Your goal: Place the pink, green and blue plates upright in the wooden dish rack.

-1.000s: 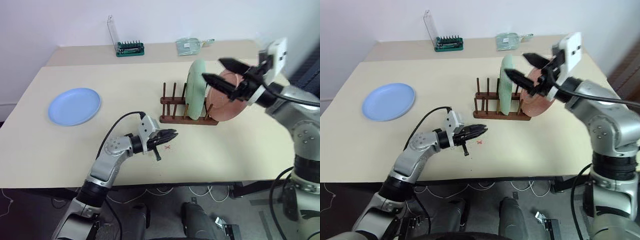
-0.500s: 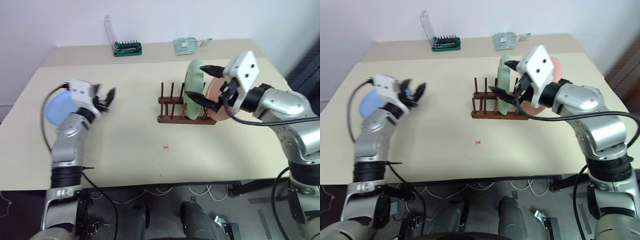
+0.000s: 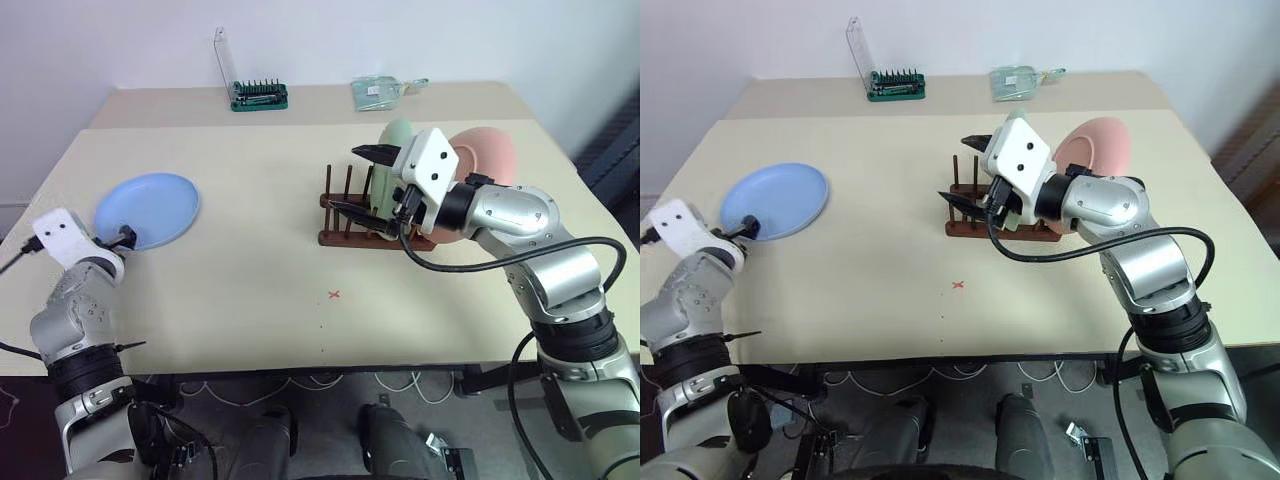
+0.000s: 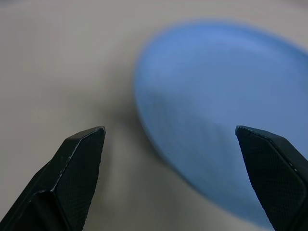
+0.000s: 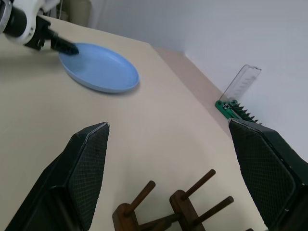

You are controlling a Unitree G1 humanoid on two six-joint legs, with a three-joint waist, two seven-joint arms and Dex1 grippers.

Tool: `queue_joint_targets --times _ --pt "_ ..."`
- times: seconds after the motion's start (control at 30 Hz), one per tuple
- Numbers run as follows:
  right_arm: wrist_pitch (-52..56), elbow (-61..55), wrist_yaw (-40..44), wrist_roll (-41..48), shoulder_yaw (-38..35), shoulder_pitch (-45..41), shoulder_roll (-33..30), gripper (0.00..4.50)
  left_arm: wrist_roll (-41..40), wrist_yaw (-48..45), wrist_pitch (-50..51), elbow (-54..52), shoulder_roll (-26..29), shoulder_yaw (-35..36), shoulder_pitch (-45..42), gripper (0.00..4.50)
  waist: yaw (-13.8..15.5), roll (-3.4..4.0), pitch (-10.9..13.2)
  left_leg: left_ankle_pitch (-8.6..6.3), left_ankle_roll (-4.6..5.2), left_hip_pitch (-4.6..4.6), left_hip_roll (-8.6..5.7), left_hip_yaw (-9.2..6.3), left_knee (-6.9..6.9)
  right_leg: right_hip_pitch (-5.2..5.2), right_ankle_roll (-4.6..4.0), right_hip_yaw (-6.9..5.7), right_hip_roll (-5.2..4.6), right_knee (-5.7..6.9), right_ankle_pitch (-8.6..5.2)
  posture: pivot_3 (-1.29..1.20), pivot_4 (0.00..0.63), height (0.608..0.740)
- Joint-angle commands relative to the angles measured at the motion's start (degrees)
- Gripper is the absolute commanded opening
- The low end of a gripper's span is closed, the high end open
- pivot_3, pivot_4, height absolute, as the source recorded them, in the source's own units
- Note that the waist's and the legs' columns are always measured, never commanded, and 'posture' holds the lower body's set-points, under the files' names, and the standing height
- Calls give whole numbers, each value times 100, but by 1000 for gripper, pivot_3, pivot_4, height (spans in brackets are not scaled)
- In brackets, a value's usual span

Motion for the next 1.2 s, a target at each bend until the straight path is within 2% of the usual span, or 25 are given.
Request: queue_joint_targets --times 0.03,0.13,0.33,0.5,0.6,0.77,1.0,1.2 --pt "-62 -174 -10 -69 -114 -7 78 4044 -238 77 97 231 79 229 -285 4219 0 0 0 1 -2 0 1 0 -1 -1 0 0 1 1 0 0 150 740" --pt "-27 -231 -34 -116 -164 85 62 4044 -209 242 8 434 123 247 -431 3108 8 -2 0 2 -4 0 1 0 -1 0 -1 -1 1 -1 0 0 150 740" --pt "8 -321 -79 -221 -207 244 36 4044 -402 393 -340 544 -32 354 -609 72 10 -3 -1 3 -6 0 1 2 -2 -1 -1 1 0 -1 1 0 150 740" --pt "-150 -335 -113 -545 -39 221 44 4044 -594 -24 -1152 44 -279 93 -829 27 21 -4 -1 3 -7 0 0 3 0 1 -1 1 -1 -3 1 0 150 740" --pt "-759 -171 -118 -1256 364 68 20 4044 -378 -346 -1836 -674 -398 -481 -957 27 23 -24 11 5 -11 -4 0 3 1 0 -2 0 -1 -4 1 0 150 740" --pt "-1653 192 -185 -2262 1023 -256 242 4044 -120 -515 -2369 -1490 -588 -1328 -1273 27 14 -28 11 9 -17 -5 0 5 -1 -1 -2 1 -1 -6 1 0 150 740" --pt "-2704 1128 -1135 -4193 1644 -833 671 4044 -52 -183 -2064 -2139 -1071 -2077 -1641 27 -3 -28 11 26 -46 -3 0 6 -3 -4 -2 2 1 -3 2 0 150 740" --pt "-2970 1474 -1405 -4811 1635 -942 920 4044 -77 -148 -1748 -2671 -1299 -2499 -1525 27 3 -29 11 27 -48 -5 0 6 -4 -4 -2 2 1 -5 2 0 150 740"
